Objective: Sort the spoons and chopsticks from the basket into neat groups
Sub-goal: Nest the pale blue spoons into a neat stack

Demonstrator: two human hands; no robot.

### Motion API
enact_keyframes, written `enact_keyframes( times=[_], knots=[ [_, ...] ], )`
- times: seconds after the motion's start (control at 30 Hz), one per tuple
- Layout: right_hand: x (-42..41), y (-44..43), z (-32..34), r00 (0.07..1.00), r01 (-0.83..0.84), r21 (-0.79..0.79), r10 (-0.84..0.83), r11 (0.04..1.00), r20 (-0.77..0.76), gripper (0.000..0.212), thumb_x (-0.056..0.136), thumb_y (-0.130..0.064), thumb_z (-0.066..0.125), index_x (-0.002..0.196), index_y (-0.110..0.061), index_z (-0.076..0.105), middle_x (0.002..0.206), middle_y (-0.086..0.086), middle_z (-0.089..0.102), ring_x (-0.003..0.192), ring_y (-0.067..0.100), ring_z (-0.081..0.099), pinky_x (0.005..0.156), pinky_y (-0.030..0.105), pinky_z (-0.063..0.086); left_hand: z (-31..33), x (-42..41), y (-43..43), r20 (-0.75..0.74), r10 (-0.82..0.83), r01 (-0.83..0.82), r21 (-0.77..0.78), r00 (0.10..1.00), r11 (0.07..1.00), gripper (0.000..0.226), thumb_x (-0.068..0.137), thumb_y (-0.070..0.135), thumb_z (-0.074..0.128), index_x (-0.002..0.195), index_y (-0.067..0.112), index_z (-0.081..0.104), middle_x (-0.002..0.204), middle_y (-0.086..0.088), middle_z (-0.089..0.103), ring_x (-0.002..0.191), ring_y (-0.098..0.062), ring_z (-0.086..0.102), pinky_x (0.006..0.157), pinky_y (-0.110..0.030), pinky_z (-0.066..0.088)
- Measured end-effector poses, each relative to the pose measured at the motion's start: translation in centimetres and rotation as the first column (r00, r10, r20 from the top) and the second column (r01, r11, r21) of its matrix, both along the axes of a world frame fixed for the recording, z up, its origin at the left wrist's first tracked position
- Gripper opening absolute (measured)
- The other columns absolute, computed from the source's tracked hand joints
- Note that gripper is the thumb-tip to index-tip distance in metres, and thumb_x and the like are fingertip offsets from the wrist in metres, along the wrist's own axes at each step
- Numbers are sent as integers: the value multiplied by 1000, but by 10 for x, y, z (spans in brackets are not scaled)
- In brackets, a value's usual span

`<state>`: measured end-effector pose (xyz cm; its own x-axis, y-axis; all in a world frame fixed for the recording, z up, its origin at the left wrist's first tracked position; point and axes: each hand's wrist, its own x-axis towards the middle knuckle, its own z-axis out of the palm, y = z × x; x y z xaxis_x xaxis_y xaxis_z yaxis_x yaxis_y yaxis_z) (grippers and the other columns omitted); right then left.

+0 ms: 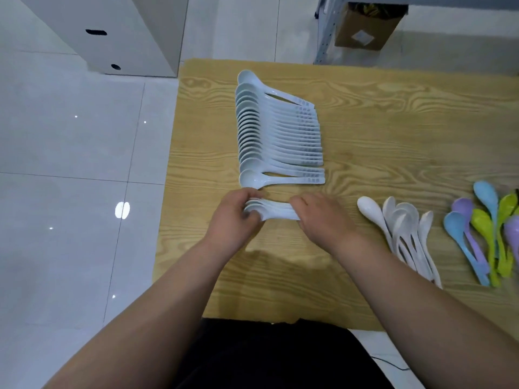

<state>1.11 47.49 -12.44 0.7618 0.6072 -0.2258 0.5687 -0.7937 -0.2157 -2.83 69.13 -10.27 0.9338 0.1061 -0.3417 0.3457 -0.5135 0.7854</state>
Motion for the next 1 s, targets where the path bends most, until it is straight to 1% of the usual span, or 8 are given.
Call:
enact_keyframes(
  times=[0.03,0.13,0.27,0.43,0.57,0.67,0.8,1.0],
  knots=[
    [1,0,-6,1000,15,43,-16,999,26,30,87,-16,65,116,-8,61,100,12,62,88,35,58,69,43,49,-6,2,0,85,-37,33,48,996,998,36,79,3,68,107,26,69,105,15,64,97,2,55,82,-1,36],
    [2,-1,-21,995,47,165,-61,985,84,44,79,-30,78,114,-6,65,101,13,64,88,35,61,73,45,52,-25,4,1,266,-129,86,170,955,982,31,79,-6,67,107,9,69,110,-8,61,109,-23,52,98,-25,37],
    [-7,-6,-41,983,52,234,-91,971,161,63,83,-51,72,128,-8,63,116,11,62,103,31,57,89,45,48,-45,6,9,368,-204,108,265,907,958,31,72,-6,69,101,4,72,107,-13,63,104,-34,57,98,-21,30],
    [-9,-5,-53,958,67,312,-149,948,246,51,94,-44,63,132,-11,64,112,13,62,101,34,58,91,47,47,-62,10,18,480,-260,90,348,838,933,34,66,0,82,99,10,75,109,-9,67,109,-22,57,106,-22,23],
    [0,-1,-52,935,69,350,-183,934,303,38,97,-37,63,126,-14,70,100,13,64,107,39,61,97,54,45,-69,19,21,523,-276,83,362,807,929,36,69,7,82,104,12,73,127,-15,57,118,-35,52,111,-38,31],
    [7,2,-51,936,86,377,-204,922,287,36,95,-34,67,124,-12,72,105,17,64,117,41,58,103,58,42,-71,29,23,508,-293,126,338,810,933,60,73,15,79,129,13,57,148,-21,36,137,-42,37,111,-58,34],
    [17,2,-52,947,81,380,-189,921,258,36,95,-29,69,124,-9,70,126,24,59,133,44,46,110,59,36,-72,47,27,430,-377,228,359,820,905,92,79,27,79,151,-2,30,159,-31,17,151,-45,18,118,-60,27],
    [26,2,-52,951,92,397,-199,913,237,31,92,-23,73,122,-15,72,123,17,63,127,39,53,103,56,42,-78,47,24,467,-394,217,388,791,896,81,89,29,73,149,-6,31,157,-32,22,149,-46,24,115,-59,33]
  ],
)
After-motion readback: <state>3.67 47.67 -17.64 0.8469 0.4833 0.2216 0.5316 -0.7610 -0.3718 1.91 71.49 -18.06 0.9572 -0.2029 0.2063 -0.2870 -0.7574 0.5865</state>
